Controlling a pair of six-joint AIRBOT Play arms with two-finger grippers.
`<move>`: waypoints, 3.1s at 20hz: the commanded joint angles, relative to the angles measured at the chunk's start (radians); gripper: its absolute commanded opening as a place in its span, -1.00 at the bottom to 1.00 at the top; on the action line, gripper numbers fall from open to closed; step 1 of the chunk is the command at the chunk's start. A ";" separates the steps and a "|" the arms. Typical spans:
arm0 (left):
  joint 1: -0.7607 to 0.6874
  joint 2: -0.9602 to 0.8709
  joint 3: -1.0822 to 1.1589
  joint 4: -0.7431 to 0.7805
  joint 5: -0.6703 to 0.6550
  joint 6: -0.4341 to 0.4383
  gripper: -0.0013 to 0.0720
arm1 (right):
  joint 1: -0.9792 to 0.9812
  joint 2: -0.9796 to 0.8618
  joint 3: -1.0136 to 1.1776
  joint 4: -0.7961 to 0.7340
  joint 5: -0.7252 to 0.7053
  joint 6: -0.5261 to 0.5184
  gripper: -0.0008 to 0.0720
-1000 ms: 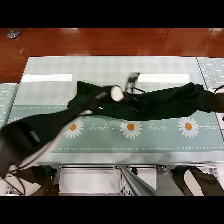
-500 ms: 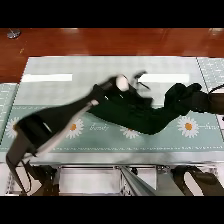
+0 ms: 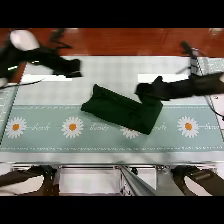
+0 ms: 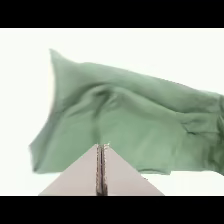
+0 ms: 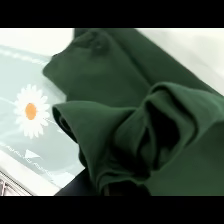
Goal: Fold the shirts.
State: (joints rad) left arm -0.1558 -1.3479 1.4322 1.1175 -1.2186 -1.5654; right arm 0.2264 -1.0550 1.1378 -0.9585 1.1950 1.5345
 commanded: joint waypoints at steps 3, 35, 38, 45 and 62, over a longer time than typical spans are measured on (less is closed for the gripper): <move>0.056 0.553 -0.497 0.009 0.146 0.008 -0.92 | 0.222 -0.455 0.326 0.008 -0.073 -0.003 -0.88; -0.019 0.706 -0.938 -0.071 0.373 -0.082 -0.92 | -0.142 -0.247 -0.549 0.315 -0.322 -0.068 0.74; -0.019 0.706 -0.938 -0.071 0.374 -0.082 -0.92 | -0.080 -0.372 -0.426 0.343 -0.300 -0.092 0.33; -0.019 0.706 -0.938 -0.071 0.374 -0.082 -0.92 | -0.008 -0.477 0.230 0.153 -0.065 -0.085 -0.89; -0.019 0.706 -0.938 -0.071 0.376 -0.078 -0.92 | -0.647 -0.319 0.834 -0.233 0.600 0.166 -0.89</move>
State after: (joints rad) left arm -0.1745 -0.6415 0.4950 1.0466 -0.8452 -1.6451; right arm -0.2657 -1.4349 2.0209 -1.1717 1.6909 1.6627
